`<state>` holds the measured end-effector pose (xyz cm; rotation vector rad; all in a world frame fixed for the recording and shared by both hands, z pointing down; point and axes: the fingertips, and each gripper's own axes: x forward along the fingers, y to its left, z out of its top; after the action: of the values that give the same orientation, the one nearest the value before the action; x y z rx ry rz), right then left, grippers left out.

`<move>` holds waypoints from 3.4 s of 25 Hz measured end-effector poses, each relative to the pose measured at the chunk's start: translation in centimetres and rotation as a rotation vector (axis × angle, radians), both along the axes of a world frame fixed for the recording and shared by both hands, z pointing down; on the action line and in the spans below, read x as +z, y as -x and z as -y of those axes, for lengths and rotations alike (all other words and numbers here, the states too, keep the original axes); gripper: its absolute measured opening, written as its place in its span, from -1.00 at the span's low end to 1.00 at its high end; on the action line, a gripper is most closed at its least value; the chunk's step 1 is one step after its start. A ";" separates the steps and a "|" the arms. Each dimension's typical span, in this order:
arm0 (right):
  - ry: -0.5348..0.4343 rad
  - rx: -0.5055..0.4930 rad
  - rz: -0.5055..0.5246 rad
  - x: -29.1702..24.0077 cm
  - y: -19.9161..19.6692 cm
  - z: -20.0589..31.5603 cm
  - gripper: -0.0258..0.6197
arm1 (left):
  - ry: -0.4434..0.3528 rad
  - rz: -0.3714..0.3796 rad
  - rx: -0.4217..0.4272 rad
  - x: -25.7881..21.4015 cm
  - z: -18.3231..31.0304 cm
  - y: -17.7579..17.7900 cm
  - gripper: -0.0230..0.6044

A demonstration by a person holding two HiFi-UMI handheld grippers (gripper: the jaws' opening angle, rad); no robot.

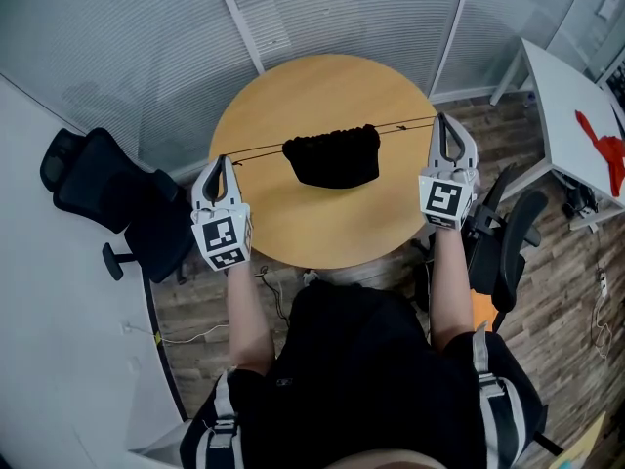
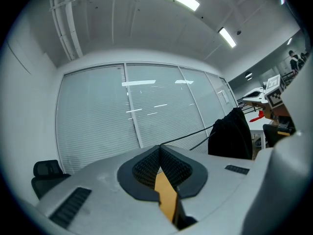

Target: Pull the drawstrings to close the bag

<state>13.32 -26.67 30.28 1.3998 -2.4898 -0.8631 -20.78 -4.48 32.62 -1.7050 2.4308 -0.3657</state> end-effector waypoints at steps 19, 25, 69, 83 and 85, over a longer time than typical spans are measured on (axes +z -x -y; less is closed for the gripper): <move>0.029 0.035 0.006 0.5 1.1 0.6 -0.74 | 0.025 -0.025 -0.030 1.2 -0.3 3.8 -0.88; 0.071 0.046 0.047 0.9 1.8 1.1 -0.74 | 0.019 -0.055 -0.050 1.4 -0.2 6.0 -0.88; 0.294 0.155 -0.092 9.9 13.1 10.4 -0.74 | 0.138 -0.344 0.120 11.4 10.5 22.3 -0.88; 0.613 0.213 -0.116 24.3 7.9 6.3 -0.74 | 0.369 -0.511 0.174 25.1 7.1 17.5 -0.88; 0.672 0.212 -0.099 26.5 7.1 5.4 -0.74 | 0.403 -0.545 0.182 27.1 5.9 16.5 -0.88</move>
<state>6.23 -32.09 56.75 1.2880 -2.1852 -0.0290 -37.25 -10.42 59.75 -2.4541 2.6538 -0.4359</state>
